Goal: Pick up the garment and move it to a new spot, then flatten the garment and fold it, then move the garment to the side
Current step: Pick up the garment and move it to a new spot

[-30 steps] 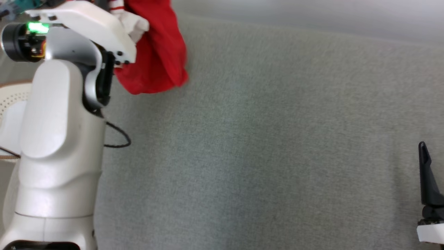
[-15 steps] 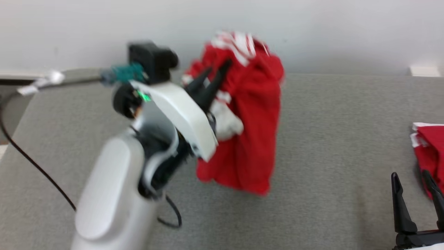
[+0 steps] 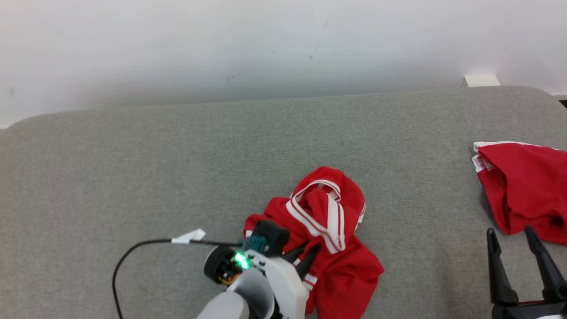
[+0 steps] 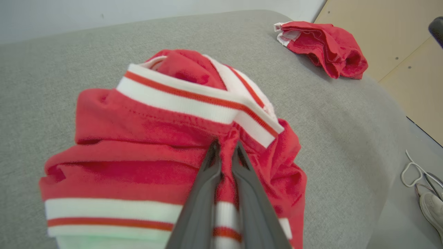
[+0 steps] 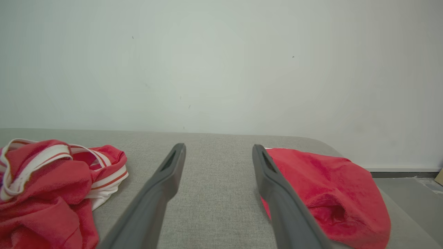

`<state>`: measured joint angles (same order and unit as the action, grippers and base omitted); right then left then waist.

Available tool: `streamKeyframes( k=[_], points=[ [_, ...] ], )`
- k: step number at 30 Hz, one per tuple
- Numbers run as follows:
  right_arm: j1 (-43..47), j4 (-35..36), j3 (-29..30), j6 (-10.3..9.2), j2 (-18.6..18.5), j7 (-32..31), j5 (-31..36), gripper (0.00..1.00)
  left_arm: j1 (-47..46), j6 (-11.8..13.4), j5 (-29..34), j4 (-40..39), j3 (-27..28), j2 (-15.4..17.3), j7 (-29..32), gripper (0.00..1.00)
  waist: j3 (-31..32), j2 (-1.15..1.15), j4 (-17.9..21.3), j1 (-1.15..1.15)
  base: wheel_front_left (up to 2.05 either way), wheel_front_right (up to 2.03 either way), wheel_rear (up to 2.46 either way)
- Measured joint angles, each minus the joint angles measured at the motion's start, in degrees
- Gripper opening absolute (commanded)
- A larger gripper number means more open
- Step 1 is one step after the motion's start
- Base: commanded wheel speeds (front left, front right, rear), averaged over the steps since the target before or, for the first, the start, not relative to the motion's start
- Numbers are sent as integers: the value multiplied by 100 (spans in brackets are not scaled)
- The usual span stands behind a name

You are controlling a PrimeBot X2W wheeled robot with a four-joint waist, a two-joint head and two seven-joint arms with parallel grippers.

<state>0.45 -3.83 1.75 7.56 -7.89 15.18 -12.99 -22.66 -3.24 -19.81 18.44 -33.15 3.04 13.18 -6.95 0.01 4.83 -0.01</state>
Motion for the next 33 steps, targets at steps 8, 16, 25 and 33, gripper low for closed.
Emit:
streamKeyframes(
  k=[8, 16, 25, 33],
  points=[
    [-3, 4, 52, 0, 12, -1, 13, 100, 155, 528, -314, 374, -91, -21, -1774, 100, 93, 0, -1, 0, 0, 0, 0],
    [86, 47, 324, 0, 16, -1, 22, 100, 1058, 1236, -172, -326, 225, 27, -2751, 100, 238, 0, -117, 0, 0, 0, 0],
    [333, 4, 591, 0, 158, -1, 103, 100, 1961, 1483, 493, -942, 1060, 177, -2825, 100, 399, 0, -170, 0, 0, 0, 0],
    [471, -160, 506, 0, 274, -1, 221, 100, 2362, 1348, 844, -999, 1764, 109, -2825, 100, 620, 0, -103, 0, 0, 0, 0]
  ],
)
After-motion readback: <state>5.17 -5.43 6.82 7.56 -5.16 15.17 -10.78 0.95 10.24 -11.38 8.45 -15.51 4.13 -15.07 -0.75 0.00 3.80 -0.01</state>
